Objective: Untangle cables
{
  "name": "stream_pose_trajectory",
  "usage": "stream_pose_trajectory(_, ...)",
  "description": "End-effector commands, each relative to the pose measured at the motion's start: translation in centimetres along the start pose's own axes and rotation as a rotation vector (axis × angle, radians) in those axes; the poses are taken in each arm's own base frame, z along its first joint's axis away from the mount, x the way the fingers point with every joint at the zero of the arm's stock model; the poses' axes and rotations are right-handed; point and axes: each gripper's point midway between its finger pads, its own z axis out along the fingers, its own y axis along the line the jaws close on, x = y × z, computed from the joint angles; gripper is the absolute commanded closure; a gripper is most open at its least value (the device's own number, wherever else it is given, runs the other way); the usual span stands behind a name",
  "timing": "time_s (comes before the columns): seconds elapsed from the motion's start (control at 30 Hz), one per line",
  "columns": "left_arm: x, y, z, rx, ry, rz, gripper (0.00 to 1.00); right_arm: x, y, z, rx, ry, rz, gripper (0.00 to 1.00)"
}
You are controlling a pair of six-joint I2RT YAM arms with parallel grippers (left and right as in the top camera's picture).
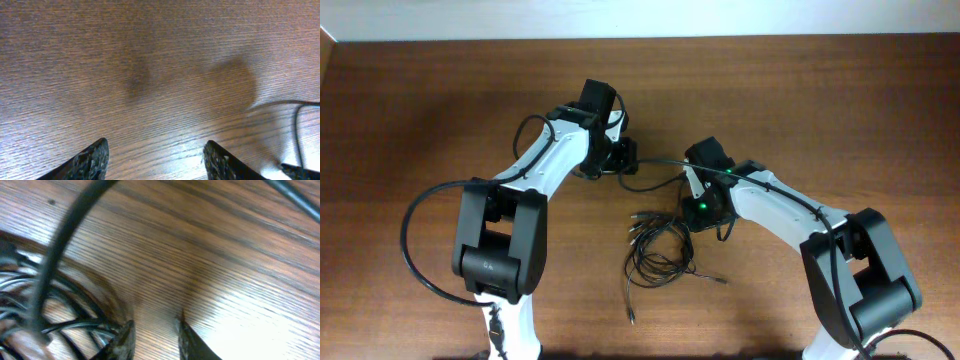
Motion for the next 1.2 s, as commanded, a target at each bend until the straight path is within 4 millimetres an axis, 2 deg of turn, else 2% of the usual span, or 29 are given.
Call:
stream_pose_trajectory(0.0,-0.1,-0.1,0.2,0.007,0.002,-0.006,0.38,0.1,-2.8,-0.3,0.165,-0.005,0.017,0.67)
stream_pose_trajectory(0.07,-0.1,-0.1,0.2,0.007,0.002,-0.006,0.38,1.0,-4.9,-0.7,0.241,0.029,0.054,0.66)
stream_pose_trajectory(0.13,-0.1,-0.1,0.2,0.007,0.002,-0.006,0.38,2.4,-8.2,-1.4,0.339,0.072,0.180,0.66)
stream_pose_trajectory(0.23,-0.1,-0.1,0.2,0.008,0.003,-0.006,0.36,2.6,-6.8,-1.0,0.169,0.103,0.239,0.59)
stream_pose_trajectory(0.3,-0.1,-0.1,0.2,0.007,0.003,-0.006,0.36,2.6,-2.5,-0.9,-0.101,0.129,0.084,0.59)
stream_pose_trajectory(0.33,-0.1,-0.1,0.2,0.007,0.003,-0.006,0.36,2.7,0.5,-1.5,-0.280,0.130,-0.004,0.59)
stream_pose_trajectory(0.4,-0.2,0.1,0.2,0.006,0.002,-0.010,0.42,2.7,4.4,-3.2,-0.537,0.094,-0.130,0.58)
stream_pose_trajectory(0.47,-0.2,1.1,0.0,0.001,0.005,-0.040,0.71,2.6,4.1,-3.0,-0.510,0.088,-0.154,0.54)
stream_pose_trajectory(0.53,-0.2,2.7,-0.5,-0.010,0.012,-0.146,0.98,1.8,4.3,-2.7,-0.498,0.053,-0.182,0.50)
stream_pose_trajectory(0.63,-0.2,4.8,-1.1,-0.009,0.019,-0.250,1.00,1.9,3.4,-1.3,-0.325,0.067,-0.210,0.42)
stream_pose_trajectory(0.7,-0.2,4.8,-1.1,0.009,0.024,-0.258,0.99,2.0,3.2,-0.3,-0.176,0.072,-0.243,0.37)
stream_pose_trajectory(0.8,-0.2,4.8,-1.1,0.009,0.024,-0.258,1.00,2.4,4.2,0.1,-0.109,0.074,-0.314,0.35)
stream_pose_trajectory(0.83,-0.2,4.8,-1.1,0.008,0.024,-0.258,1.00,2.5,4.5,0.3,-0.088,0.071,-0.338,0.36)
stream_pose_trajectory(0.87,-0.2,4.8,-1.1,0.009,0.024,-0.258,1.00,2.5,4.5,0.3,-0.068,0.068,-0.329,0.44)
stream_pose_trajectory(0.93,-0.2,4.8,-1.1,0.009,0.024,-0.258,1.00,1.9,3.2,0.4,0.002,0.051,-0.232,0.65)
stream_pose_trajectory(1.0,-0.2,4.8,-1.1,0.009,0.024,-0.258,1.00,1.0,1.7,0.3,0.048,0.024,-0.132,0.80)
stream_pose_trajectory(1.03,-0.2,4.8,-1.1,0.009,0.023,-0.258,1.00,0.6,0.7,0.2,0.059,0.013,-0.054,0.91)
stream_pose_trajectory(1.07,-0.2,4.8,-1.1,0.009,0.024,-0.258,1.00,0.2,-1.3,0.0,0.088,-0.001,0.108,0.96)
stream_pose_trajectory(1.13,-0.3,4.5,-1.1,0.023,0.021,-0.256,0.98,-0.4,-4.5,-0.4,0.096,-0.023,0.439,0.96)
stream_pose_trajectory(1.17,-0.3,4.3,-1.1,0.037,0.022,-0.255,0.96,-0.5,-5.4,-0.6,0.077,-0.027,0.553,0.96)
